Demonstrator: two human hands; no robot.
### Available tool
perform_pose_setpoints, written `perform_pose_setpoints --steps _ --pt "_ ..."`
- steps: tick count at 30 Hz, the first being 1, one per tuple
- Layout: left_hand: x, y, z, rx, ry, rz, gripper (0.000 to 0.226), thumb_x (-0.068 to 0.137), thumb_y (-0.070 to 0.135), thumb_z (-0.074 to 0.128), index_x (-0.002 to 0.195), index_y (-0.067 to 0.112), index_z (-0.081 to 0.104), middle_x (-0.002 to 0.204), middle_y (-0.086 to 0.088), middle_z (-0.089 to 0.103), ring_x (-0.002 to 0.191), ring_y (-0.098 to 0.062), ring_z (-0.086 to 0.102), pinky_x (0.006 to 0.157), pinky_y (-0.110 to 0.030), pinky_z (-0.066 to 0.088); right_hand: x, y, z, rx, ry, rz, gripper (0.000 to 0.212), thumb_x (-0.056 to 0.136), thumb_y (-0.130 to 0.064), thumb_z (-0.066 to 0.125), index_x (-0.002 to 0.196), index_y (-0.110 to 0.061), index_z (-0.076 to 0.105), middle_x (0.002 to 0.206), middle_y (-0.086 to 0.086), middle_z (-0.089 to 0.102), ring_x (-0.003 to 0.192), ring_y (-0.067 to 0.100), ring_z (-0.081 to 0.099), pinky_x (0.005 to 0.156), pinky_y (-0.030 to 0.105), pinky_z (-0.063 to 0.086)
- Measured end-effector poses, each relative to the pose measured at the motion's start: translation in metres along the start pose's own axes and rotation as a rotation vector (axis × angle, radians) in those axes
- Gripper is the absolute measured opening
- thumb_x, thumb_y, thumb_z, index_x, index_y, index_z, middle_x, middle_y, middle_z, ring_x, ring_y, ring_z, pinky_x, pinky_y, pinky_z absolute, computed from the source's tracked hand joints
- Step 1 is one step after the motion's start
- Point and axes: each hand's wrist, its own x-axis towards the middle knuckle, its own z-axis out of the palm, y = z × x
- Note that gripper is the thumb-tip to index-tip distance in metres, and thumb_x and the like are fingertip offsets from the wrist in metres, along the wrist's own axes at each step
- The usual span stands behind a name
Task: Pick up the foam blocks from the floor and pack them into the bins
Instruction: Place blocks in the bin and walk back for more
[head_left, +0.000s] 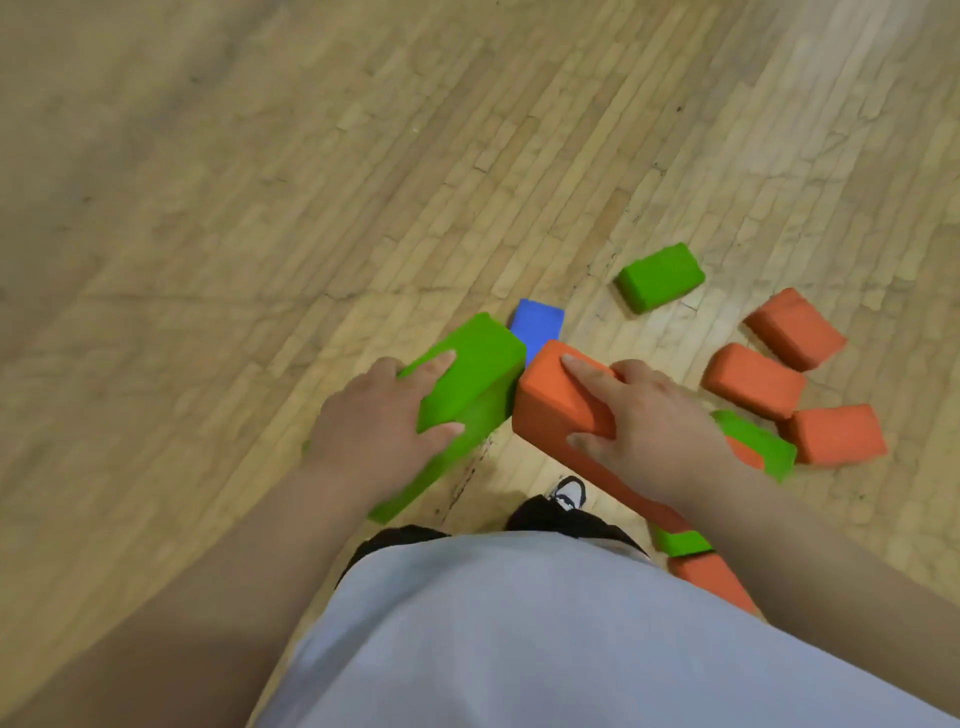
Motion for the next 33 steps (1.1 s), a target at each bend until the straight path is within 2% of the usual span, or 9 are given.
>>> perform_pose_setpoints --steps 5,10,13,15,18,23,28,33 --pt "-0.118 -0.147 0.027 -0.148 0.086 -0.288 0.080 0.091 0.073 0.048 0.158 0.051 0.009 0.133 0.001 0.044 0.118 -0.023 0.052 0.095 -0.040 0.049 0.036 -0.166 0.036 -0.088 -0.093 -0.284 0.087 0.084 -0.068 0.060 0.158 -0.052 0.016 0.129 0.002 0.051 0.120 0.029 0.054 0.096 0.044 0.048" --pt "-0.282 -0.309 0.057 -0.220 0.180 -0.664 0.080 0.091 0.073 0.048 0.158 0.051 0.009 0.131 0.001 0.046 0.115 -0.023 0.054 0.092 -0.040 0.051 0.041 -0.404 0.107 -0.219 -0.160 -0.669 0.089 0.083 -0.069 0.061 0.157 -0.052 0.015 0.134 0.002 0.050 0.124 0.029 0.053 0.101 0.045 0.046" --pt "-0.384 -0.373 0.074 -0.307 0.247 -0.926 0.080 0.092 0.073 0.048 0.158 0.052 0.008 0.134 0.001 0.045 0.111 -0.023 0.055 0.089 -0.040 0.052 0.016 -0.541 0.139 -0.299 -0.189 -0.929 0.088 0.085 -0.067 0.059 0.158 -0.051 0.012 0.138 0.003 0.048 0.126 0.030 0.052 0.102 0.045 0.046" --pt "-0.440 -0.399 0.084 -0.374 0.299 -1.089 0.082 0.091 0.073 0.049 0.158 0.051 0.008 0.137 0.001 0.044 0.114 -0.023 0.055 0.090 -0.038 0.052 -0.002 -0.618 0.154 -0.365 -0.185 -1.088 0.087 0.084 -0.067 0.056 0.158 -0.051 0.013 0.136 0.002 0.048 0.122 0.029 0.053 0.099 0.043 0.046" --pt "-0.500 -0.417 0.106 -0.485 0.428 -1.310 0.083 0.089 0.073 0.053 0.158 0.051 0.012 0.131 0.001 0.047 0.108 -0.022 0.057 0.086 -0.038 0.053 -0.025 -0.712 0.178 -0.415 -0.214 -1.294 0.086 0.085 -0.067 0.056 0.157 -0.052 0.012 0.135 0.000 0.049 0.120 0.027 0.053 0.097 0.042 0.046" --pt "-0.549 -0.423 0.145 -0.682 0.480 -1.660 0.082 0.089 0.076 0.049 0.157 0.054 0.008 0.129 0.002 0.046 0.111 -0.023 0.056 0.091 -0.042 0.053 -0.057 -0.832 0.235 -0.589 -0.385 -1.565 0.085 0.090 -0.065 0.055 0.157 -0.054 0.004 0.144 0.000 0.043 0.128 0.025 0.048 0.104 0.043 0.043" --pt "-0.569 -0.467 0.148 -0.817 0.601 -1.983 0.081 0.090 0.074 0.049 0.157 0.054 0.007 0.130 0.002 0.046 0.110 -0.021 0.057 0.090 -0.039 0.053 -0.072 -0.953 0.287 -0.519 -0.613 -1.641 0.086 0.088 -0.061 0.062 0.157 -0.055 0.012 0.142 -0.001 0.045 0.128 0.023 0.048 0.106 0.040 0.042" --pt "-0.572 -0.536 0.103 -0.851 0.741 -2.255 0.080 0.090 0.072 0.050 0.156 0.056 0.007 0.129 0.006 0.046 0.104 -0.014 0.054 0.080 -0.035 0.052 -0.074 -1.076 0.291 -0.473 -0.678 -1.769 0.088 0.087 -0.061 0.064 0.156 -0.057 0.009 0.142 -0.004 0.044 0.128 0.020 0.049 0.106 0.041 0.044"
